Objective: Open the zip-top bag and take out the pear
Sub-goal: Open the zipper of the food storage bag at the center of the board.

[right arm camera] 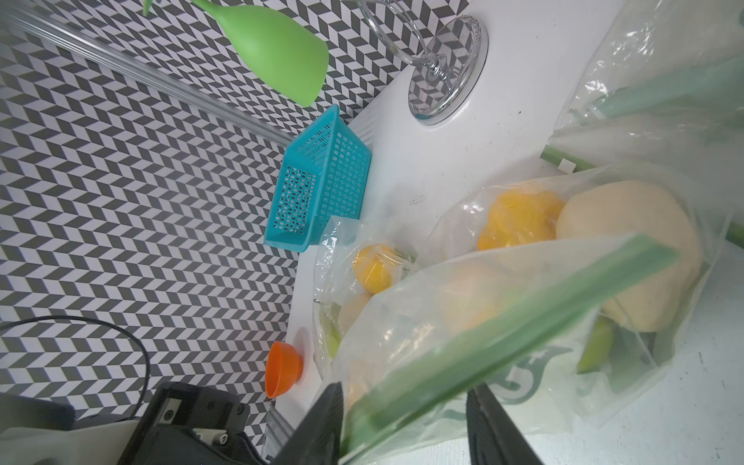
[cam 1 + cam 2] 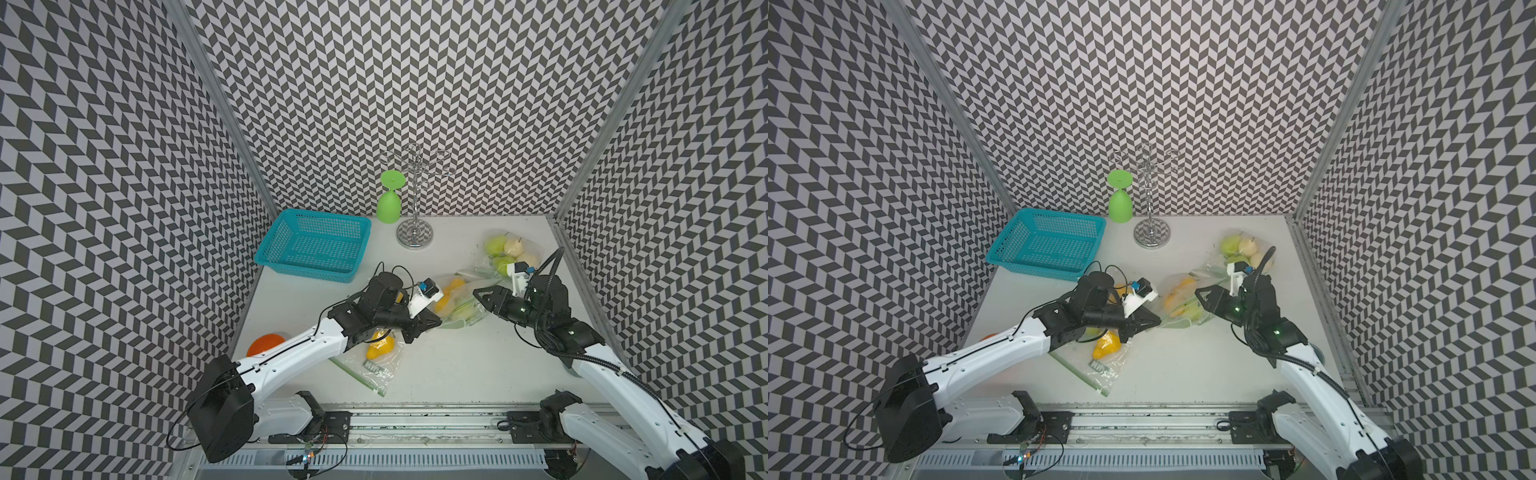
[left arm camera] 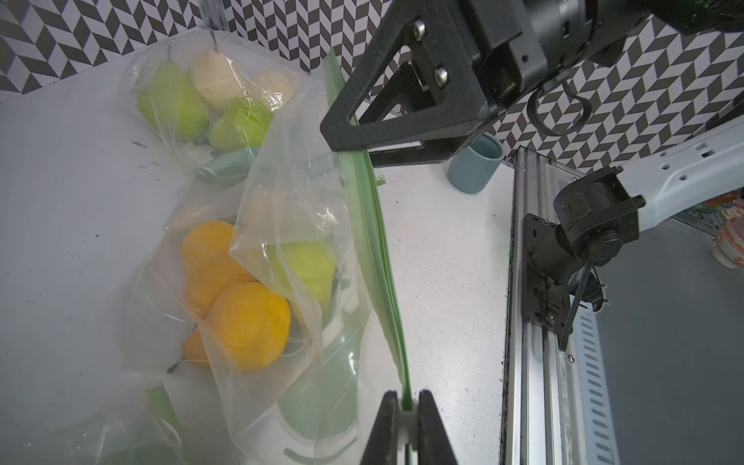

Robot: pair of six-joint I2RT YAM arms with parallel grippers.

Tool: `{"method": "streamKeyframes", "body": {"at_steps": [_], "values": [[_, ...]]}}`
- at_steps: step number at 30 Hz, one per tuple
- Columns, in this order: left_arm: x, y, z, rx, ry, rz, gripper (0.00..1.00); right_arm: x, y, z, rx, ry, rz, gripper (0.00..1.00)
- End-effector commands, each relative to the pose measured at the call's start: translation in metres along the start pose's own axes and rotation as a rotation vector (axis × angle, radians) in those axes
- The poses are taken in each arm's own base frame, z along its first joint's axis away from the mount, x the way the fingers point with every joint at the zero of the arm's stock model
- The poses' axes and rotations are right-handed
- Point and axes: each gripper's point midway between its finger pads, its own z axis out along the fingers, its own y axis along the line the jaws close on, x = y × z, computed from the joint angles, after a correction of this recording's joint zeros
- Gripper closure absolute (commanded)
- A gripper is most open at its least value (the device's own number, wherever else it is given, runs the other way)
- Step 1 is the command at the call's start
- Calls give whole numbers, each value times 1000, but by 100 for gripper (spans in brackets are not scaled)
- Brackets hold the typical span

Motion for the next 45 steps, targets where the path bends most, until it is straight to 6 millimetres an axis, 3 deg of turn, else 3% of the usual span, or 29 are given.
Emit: {"method": "streamKeyframes", "body": {"at_steps": [1,6,11,16,19,22,28,32,39,45], "values": [[-6,-4,-3,15,-30,23,98,-9,11,-3,-49,-38,-30,55],[-5,-4,-2,21,-26,23,98,-9,11,-3,-46,-41,-34,67],[-13,-8,-5,36,-34,52,89,-7,13,-3,-56,-28,-40,81],[-47,-24,-7,42,-67,157,55,-3,18,-8,-68,-6,-55,78],[-64,-30,-2,59,-87,217,44,4,18,-12,-72,19,-63,73],[-66,-31,14,98,-55,235,39,10,15,-15,-71,23,-64,67],[-38,-1,58,66,83,204,36,14,12,-20,-88,-2,-57,64],[-27,13,75,46,130,181,36,16,10,-22,-90,-5,-55,64],[-36,26,75,-10,91,185,37,19,12,-26,-93,1,-66,58],[-46,4,59,73,34,194,36,24,8,-30,-81,4,-75,47]]}}
